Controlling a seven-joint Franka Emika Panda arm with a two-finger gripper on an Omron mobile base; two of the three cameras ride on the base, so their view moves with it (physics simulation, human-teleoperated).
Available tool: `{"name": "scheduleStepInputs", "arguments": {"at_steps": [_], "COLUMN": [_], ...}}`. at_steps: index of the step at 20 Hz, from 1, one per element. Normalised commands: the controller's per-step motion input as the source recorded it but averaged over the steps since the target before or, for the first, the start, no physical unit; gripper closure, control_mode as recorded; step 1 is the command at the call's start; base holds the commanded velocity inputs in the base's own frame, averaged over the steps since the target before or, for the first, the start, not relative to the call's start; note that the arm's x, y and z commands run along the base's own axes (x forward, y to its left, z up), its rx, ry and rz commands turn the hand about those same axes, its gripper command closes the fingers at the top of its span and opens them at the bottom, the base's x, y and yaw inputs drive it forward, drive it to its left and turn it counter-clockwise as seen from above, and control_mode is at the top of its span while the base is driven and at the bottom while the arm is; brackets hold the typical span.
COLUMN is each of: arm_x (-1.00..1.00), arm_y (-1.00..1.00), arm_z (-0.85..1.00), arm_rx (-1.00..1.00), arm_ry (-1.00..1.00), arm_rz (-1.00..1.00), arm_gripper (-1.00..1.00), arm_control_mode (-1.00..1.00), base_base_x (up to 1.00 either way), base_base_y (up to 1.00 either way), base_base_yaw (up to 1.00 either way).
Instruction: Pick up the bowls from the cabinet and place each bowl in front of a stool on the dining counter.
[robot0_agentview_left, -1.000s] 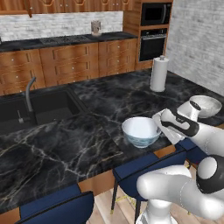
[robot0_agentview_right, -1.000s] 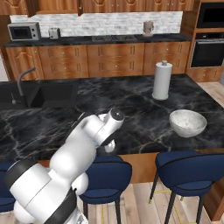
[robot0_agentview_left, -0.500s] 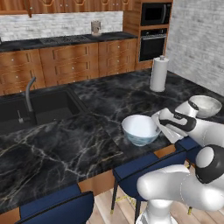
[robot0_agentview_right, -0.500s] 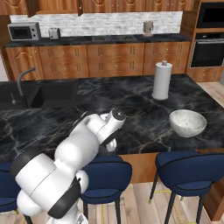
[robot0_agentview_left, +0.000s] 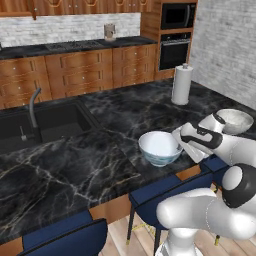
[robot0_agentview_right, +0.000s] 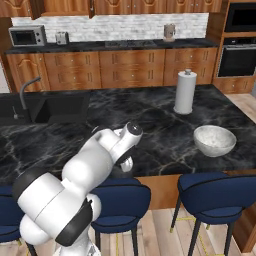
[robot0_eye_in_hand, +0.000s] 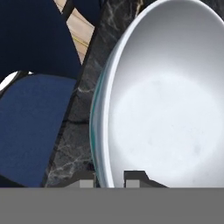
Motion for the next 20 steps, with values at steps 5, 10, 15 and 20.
{"name": "scheduleStepInputs", "arguments": {"at_steps": [5, 10, 15, 20], "arm_x": [0.00, 0.00, -0.02, -0.70], "arm_y": [0.03, 0.00, 0.00, -0.17], "arm_z": [0.01, 0.11, 0.35, 0.72], "arm_rx": [0.00, -0.04, -0.13, -0.17], "arm_ry": [0.00, 0.00, 0.02, -0.01], "arm_rz": [0.00, 0.00, 0.00, 0.00], "arm_gripper": [-1.00, -1.00, -1.00, -1.00], "arm_control_mode": [-1.00, -1.00, -1.00, -1.00], "base_base_x": [0.00, 0.00, 0.00, 0.00], "base_base_y": [0.00, 0.00, 0.00, 0.00], "base_base_yaw": [0.00, 0.00, 0.00, 0.00]}}
